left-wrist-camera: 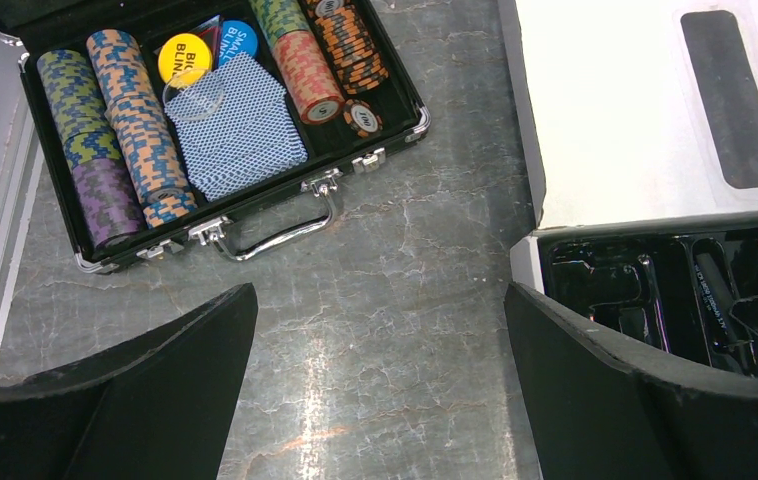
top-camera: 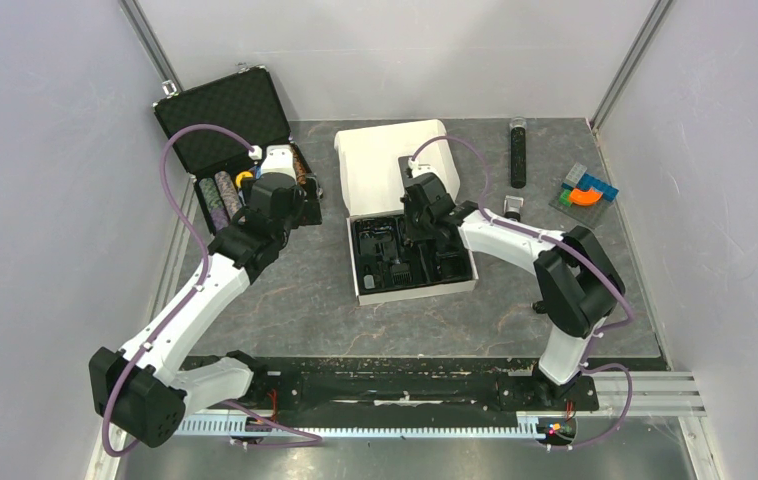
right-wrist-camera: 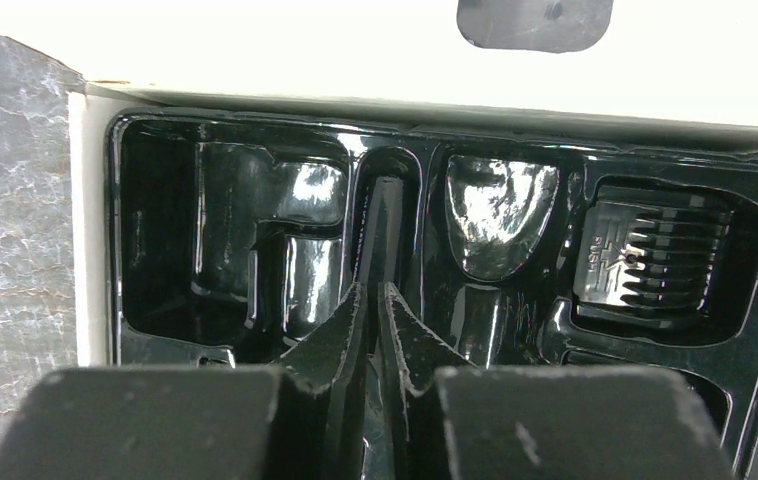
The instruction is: Sort the hair-cutting tools
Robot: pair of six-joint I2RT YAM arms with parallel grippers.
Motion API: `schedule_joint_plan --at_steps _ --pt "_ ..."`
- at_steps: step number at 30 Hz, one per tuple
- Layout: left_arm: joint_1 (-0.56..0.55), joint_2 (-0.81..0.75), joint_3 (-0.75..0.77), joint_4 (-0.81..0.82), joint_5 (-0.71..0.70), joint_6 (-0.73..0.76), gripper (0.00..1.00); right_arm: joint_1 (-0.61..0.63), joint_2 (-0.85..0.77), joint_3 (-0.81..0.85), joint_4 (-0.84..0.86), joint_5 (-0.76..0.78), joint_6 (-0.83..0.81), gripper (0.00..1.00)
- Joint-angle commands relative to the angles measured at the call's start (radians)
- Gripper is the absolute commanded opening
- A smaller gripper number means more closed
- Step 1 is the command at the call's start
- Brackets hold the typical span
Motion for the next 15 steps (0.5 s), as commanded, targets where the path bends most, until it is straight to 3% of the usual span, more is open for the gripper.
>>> schedule_joint_plan --at_steps 1,15 --pt "-0.003 -0.002 0.019 0.015 0.002 0.002 1.00 0.006 0.040 0.021 -0.001 -0.003 -0.018 0.09" --pt "-0.003 -0.003 0.019 0.012 -0.004 0.005 1.00 0.021 0.065 0.070 -0.057 0.048 -0.072 0.09"
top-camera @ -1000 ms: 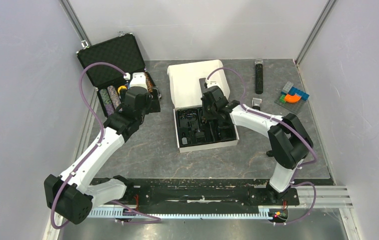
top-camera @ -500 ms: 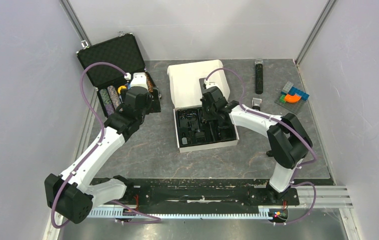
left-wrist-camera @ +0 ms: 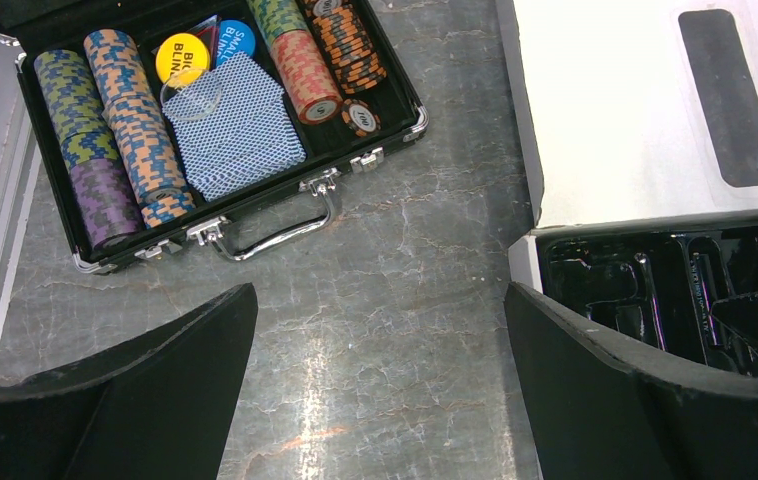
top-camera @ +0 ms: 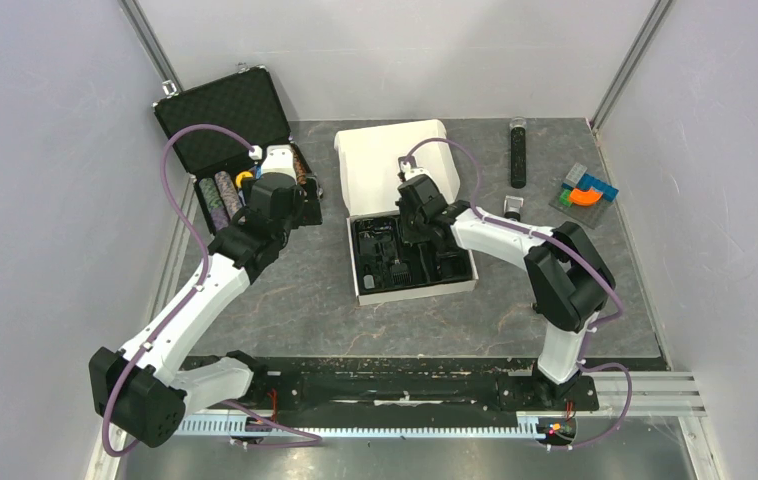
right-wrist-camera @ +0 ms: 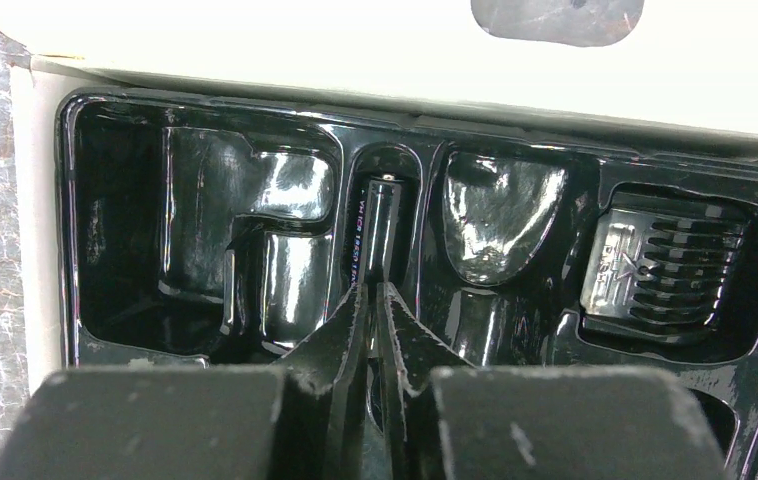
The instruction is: Sort the hair-cutting tools
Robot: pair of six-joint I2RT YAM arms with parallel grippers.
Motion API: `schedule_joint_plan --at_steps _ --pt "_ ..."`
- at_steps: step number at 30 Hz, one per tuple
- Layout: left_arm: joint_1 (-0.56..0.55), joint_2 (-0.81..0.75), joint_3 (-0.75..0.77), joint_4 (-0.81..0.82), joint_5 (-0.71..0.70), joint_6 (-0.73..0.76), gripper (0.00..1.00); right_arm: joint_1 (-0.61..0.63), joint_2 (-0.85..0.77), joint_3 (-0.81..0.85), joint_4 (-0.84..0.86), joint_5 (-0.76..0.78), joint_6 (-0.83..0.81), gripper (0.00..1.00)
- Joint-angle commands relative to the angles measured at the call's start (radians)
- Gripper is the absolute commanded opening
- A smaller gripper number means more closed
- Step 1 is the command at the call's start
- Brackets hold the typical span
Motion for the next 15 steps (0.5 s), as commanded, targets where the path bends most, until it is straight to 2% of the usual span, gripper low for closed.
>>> schedule_joint_plan --at_steps 1,8,15 --pt "-0.003 -0.001 0.020 0.012 -0.010 0.005 1.00 0.008 -0.011 0.039 -0.025 0.036 -0.036 0.09" --pt "-0.003 -0.005 0.022 0.009 -0.010 0.007 1.00 -0.006 -0.179 0.052 -0.063 0.108 -0.093 0.24" --pt "-0.003 -0.007 0.024 0.007 -0.008 0.005 1.00 -0.117 -0.386 -0.108 -0.142 0.164 -0.085 0.46"
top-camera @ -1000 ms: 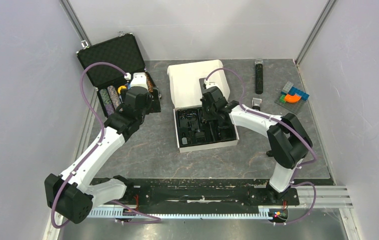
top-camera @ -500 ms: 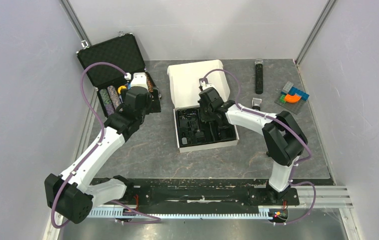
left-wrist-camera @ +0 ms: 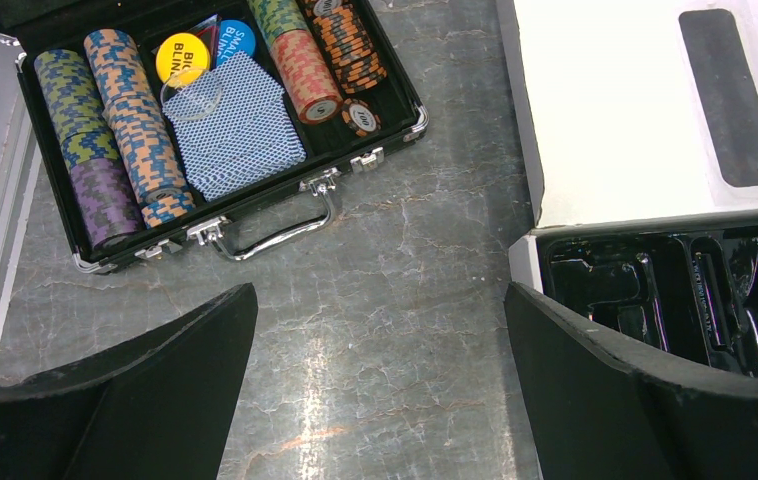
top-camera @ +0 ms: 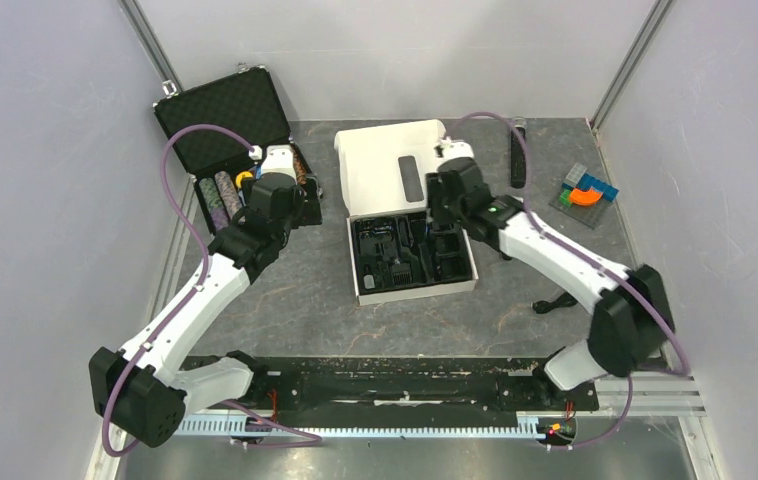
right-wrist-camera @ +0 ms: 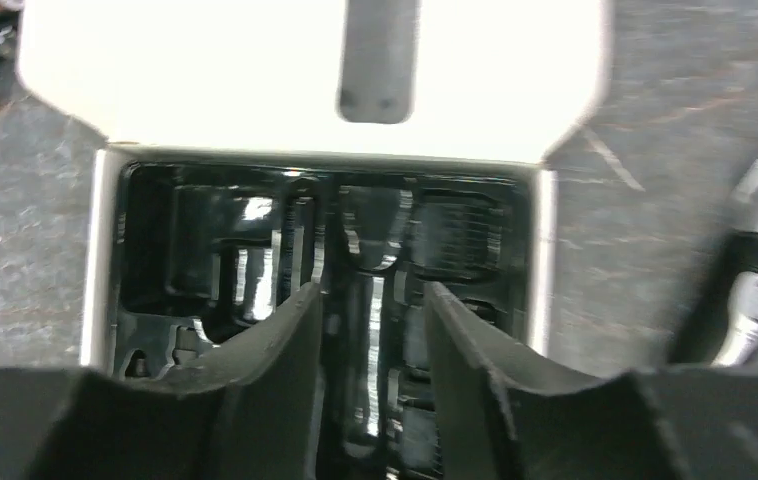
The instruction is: Sort the hair-cutting tools
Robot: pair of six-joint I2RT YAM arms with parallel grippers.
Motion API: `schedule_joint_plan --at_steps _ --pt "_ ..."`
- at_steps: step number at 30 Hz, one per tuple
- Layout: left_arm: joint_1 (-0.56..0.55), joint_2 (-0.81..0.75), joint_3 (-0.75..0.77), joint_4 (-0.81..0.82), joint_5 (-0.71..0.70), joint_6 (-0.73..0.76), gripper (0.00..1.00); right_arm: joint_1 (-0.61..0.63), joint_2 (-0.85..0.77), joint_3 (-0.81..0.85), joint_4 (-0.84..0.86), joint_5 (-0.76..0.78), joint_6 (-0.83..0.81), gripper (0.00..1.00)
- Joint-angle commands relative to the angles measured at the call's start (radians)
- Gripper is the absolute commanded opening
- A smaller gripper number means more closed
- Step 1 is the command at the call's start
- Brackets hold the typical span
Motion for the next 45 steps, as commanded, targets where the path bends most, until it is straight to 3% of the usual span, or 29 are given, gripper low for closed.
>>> schedule_joint_plan --at_steps 1,5,8,15,26,35,45 --pt "-0.003 -0.007 0.024 0.007 -0.006 0.004 1.00 -0.097 -0.151 -0.127 -0.073 0.071 -0.002 0.49" --pt "-0.003 -0.007 0.025 0.006 -0.002 0.000 1.00 -0.224 -0.304 -0.299 -0.112 0.039 0.023 0.60" --pt "-0.003 -0.004 0.024 0.006 -0.002 0.000 1.00 -0.307 -0.408 -0.405 -0.181 0.102 0.020 0.70" --pt "-0.004 0.012 0.025 0.004 0.023 -0.014 1.00 -0.442 -0.550 -0.548 -0.323 0.169 0.074 0.87" --pt "-0.003 0.010 0.024 0.006 0.026 -0.015 1.00 -0.555 -0.589 -0.680 -0.316 0.196 0.279 0.89" --pt "-0.004 0.007 0.020 0.009 0.027 -0.015 1.00 -0.578 -0.538 -0.786 -0.148 0.100 0.341 0.79" --pt "-0.003 0.010 0.021 0.009 0.027 -0.013 1.00 -0.578 -0.571 -0.796 -0.104 0.140 0.290 0.33"
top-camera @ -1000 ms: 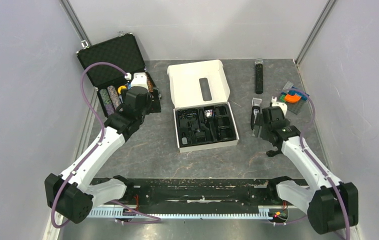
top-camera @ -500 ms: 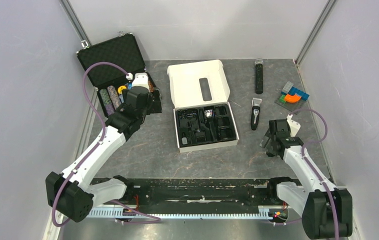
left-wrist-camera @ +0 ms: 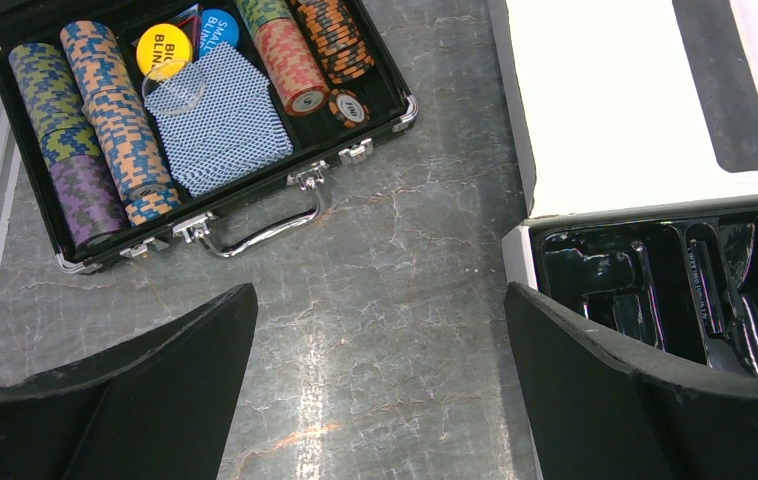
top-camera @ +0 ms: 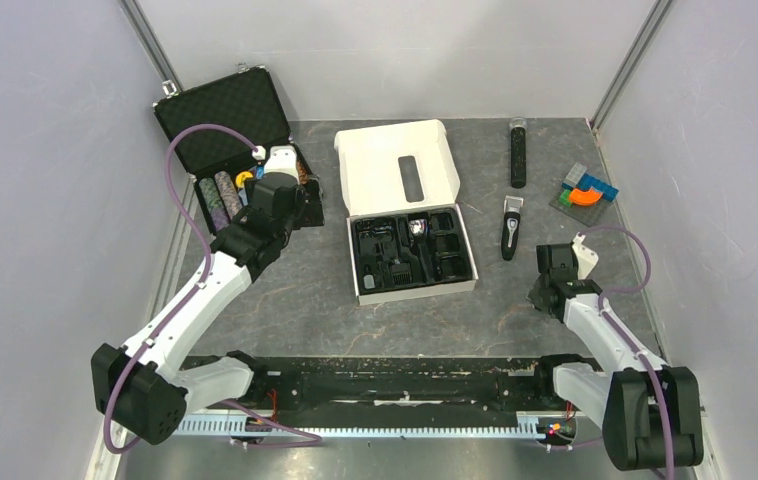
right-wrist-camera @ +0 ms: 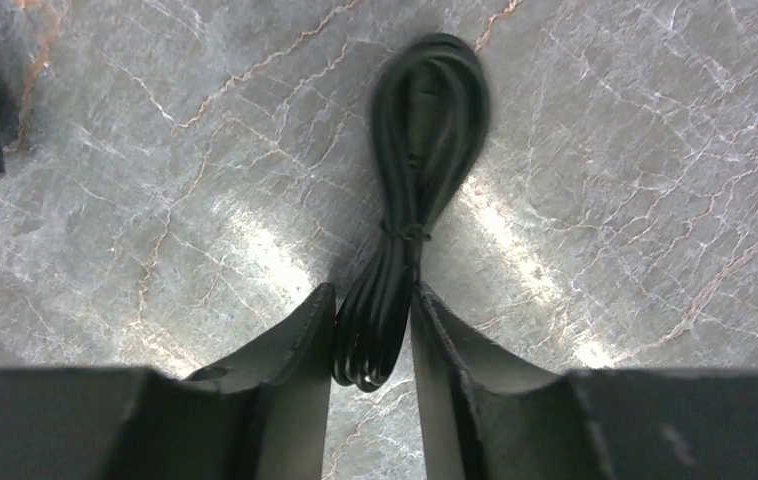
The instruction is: Sort the hair-cutting tools
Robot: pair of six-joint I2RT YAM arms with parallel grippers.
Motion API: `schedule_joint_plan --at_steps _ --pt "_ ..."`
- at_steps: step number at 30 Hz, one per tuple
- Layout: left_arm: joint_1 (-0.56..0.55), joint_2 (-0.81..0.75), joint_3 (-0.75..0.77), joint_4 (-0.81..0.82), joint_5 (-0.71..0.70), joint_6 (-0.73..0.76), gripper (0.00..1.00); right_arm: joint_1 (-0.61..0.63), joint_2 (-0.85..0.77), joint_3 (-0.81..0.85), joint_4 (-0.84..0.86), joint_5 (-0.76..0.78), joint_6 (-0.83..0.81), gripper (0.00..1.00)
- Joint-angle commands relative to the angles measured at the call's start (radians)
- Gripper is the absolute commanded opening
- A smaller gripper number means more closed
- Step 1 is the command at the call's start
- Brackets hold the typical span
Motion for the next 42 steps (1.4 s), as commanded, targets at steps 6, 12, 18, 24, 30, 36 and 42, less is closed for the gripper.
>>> schedule_joint_plan --at_steps 6,12,18,24,30,36,42 --pt "-0.003 -0.006 0.022 0.011 0.003 -0.012 1.00 -0.002 -0.115 0.000 0.081 -0.007 -0.068 0.15" --pt "-0.003 -0.004 0.022 0.010 0.003 -0.012 1.00 0.009 -0.178 0.057 0.151 -0.094 -0.185 0.07" --pt "-0.003 -0.004 0.023 0.010 0.001 -0.012 1.00 0.148 -0.139 0.174 0.206 -0.141 -0.291 0.06" --pt "-0.003 -0.002 0.025 0.006 -0.003 -0.011 1.00 0.346 -0.005 0.305 0.281 -0.205 -0.401 0.07" --pt "-0.003 -0.005 0.027 0.003 -0.023 -0.005 1.00 0.495 0.186 0.434 0.337 -0.322 -0.480 0.09" --pt "-0.004 -0.004 0.027 0.003 -0.028 -0.003 1.00 0.633 0.399 0.603 0.334 -0.341 -0.525 0.11" --pt "-0.003 -0.008 0.027 0.001 -0.034 0.000 1.00 0.683 0.579 0.730 0.336 -0.292 -0.480 0.10"
